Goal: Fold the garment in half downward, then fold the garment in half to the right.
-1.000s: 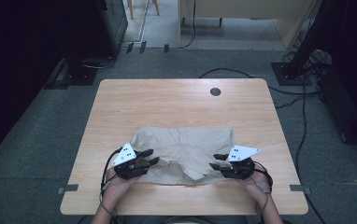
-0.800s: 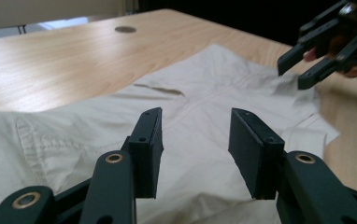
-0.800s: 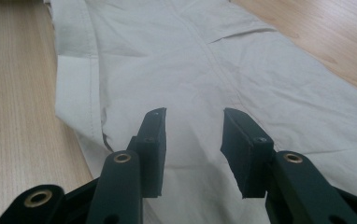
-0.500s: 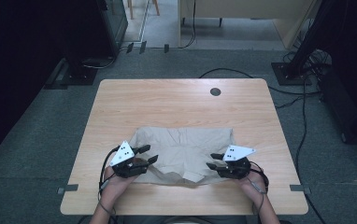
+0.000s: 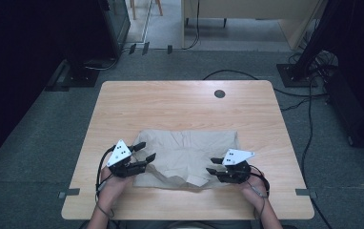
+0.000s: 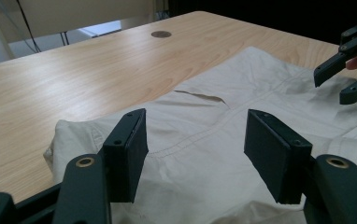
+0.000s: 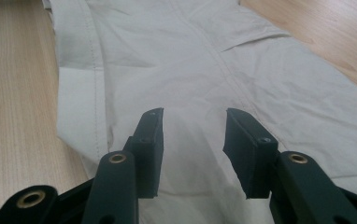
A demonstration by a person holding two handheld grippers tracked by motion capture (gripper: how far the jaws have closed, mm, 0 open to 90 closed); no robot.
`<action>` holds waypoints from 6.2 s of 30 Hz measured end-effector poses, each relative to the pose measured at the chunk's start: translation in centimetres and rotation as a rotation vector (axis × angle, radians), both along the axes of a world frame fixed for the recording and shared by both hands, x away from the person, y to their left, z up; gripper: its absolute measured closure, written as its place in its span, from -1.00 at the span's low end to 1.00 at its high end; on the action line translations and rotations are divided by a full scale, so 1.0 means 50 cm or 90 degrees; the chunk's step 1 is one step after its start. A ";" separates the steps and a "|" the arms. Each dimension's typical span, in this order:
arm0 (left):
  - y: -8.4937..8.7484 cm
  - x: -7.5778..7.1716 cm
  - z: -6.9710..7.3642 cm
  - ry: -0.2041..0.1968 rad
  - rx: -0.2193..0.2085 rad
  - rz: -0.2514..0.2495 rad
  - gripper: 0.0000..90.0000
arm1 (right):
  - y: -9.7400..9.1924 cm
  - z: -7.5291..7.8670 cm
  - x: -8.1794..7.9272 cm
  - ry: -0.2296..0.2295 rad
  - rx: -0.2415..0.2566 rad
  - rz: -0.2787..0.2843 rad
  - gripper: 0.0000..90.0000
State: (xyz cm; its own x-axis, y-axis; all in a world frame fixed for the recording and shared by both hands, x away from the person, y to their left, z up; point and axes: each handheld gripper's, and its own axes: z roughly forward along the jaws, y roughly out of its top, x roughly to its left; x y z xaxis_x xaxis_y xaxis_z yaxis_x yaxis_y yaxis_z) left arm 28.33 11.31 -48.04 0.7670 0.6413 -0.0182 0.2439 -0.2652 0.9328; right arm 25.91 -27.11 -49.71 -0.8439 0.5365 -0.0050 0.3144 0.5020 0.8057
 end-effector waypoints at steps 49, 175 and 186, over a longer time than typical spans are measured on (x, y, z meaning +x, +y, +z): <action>0.065 0.062 0.024 0.060 -0.002 0.025 -0.34 | 0.018 -0.006 0.020 0.031 -0.019 0.017 -0.08; 0.136 0.099 -0.022 0.035 -0.017 0.094 -0.42 | 0.100 0.014 0.047 0.033 0.008 0.048 -0.15; 0.095 0.113 -0.045 0.050 0.066 0.065 -0.42 | 0.111 -0.014 0.041 0.048 -0.006 0.056 -0.15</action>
